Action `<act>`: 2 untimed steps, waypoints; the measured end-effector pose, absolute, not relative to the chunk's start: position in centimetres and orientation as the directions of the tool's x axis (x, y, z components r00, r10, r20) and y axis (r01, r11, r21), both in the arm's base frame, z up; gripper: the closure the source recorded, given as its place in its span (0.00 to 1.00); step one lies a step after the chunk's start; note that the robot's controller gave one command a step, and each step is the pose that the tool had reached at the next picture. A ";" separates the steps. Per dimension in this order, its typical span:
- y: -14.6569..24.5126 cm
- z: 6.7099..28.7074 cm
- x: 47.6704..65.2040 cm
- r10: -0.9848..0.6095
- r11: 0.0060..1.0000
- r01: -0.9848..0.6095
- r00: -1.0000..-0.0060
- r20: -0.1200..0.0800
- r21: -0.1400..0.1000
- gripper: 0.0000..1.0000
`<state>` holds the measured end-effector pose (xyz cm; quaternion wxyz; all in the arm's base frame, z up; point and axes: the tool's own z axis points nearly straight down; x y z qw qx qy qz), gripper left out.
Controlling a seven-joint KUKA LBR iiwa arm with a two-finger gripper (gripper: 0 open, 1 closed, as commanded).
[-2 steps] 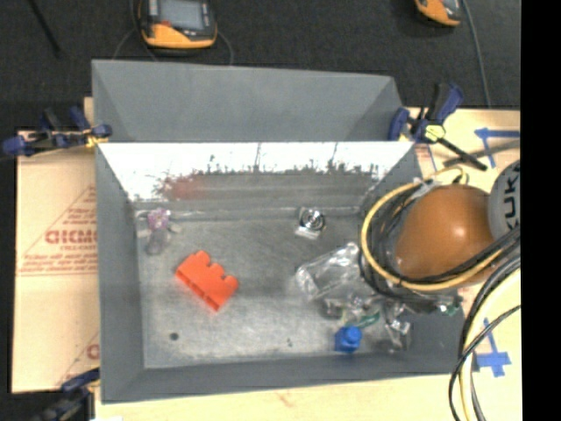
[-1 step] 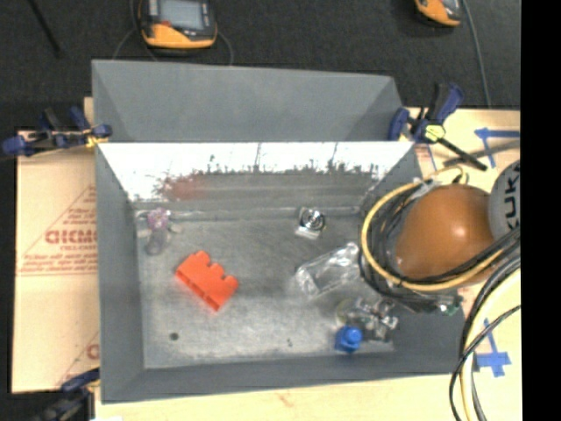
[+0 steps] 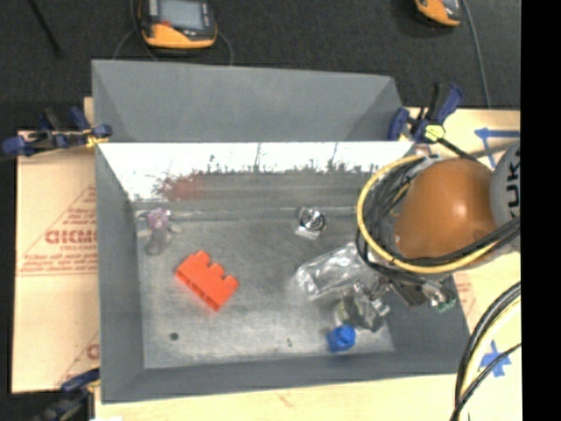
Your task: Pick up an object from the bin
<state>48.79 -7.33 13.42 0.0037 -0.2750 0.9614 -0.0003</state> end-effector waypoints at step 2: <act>-4.2 7.8 47.9 -0.490 0.872 -0.490 -0.872 -0.007 -0.003 0.00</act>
Offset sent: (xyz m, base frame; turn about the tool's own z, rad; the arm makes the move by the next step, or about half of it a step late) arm 0.0000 0.0000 0.0000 0.0000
